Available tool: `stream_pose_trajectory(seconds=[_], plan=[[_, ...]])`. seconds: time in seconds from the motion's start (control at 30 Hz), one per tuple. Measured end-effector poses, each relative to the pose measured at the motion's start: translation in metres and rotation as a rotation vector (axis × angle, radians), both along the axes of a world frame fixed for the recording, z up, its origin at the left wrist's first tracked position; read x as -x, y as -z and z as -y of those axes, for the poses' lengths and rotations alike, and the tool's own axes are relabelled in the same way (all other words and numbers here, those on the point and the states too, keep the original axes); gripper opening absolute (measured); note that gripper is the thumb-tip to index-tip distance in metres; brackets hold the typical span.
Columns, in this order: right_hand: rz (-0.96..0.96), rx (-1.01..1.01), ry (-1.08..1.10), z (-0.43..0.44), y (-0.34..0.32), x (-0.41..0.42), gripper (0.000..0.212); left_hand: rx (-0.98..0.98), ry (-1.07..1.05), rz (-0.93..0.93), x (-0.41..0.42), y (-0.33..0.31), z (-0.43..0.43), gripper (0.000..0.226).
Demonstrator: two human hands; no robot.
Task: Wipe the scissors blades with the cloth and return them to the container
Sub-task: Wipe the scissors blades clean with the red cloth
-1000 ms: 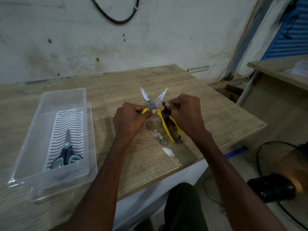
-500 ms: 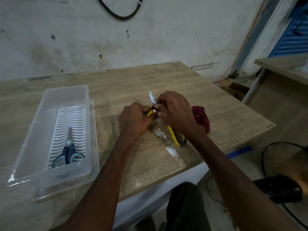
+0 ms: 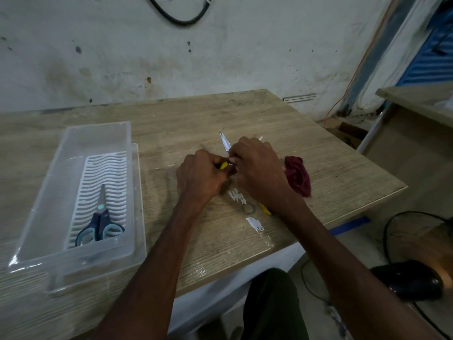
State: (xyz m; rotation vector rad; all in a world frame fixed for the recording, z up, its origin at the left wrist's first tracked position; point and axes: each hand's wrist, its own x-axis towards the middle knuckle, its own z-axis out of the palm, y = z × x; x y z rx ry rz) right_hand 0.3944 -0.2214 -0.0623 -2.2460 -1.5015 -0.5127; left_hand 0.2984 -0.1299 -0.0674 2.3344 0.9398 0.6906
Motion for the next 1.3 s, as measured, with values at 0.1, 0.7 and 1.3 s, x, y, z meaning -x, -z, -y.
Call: stream_pose_trajectory(seconds=[0.1, 0.7, 1.3], plan=[[-0.054, -0.017, 0.04, -0.012, -0.011, -0.008, 0.016, -0.004, 0.0, -0.013, 0.0, 0.001, -0.001, 0.031], [-0.097, -0.108, 0.055, 0.003, -0.007, -0.012, 0.023, -0.027, 0.014, 0.044, 0.003, 0.003, -0.001, 0.04], [-0.249, -0.384, 0.052, 0.01, -0.002, -0.005, 0.009, 0.045, -0.018, 0.08, 0.004, -0.005, 0.007, 0.043]])
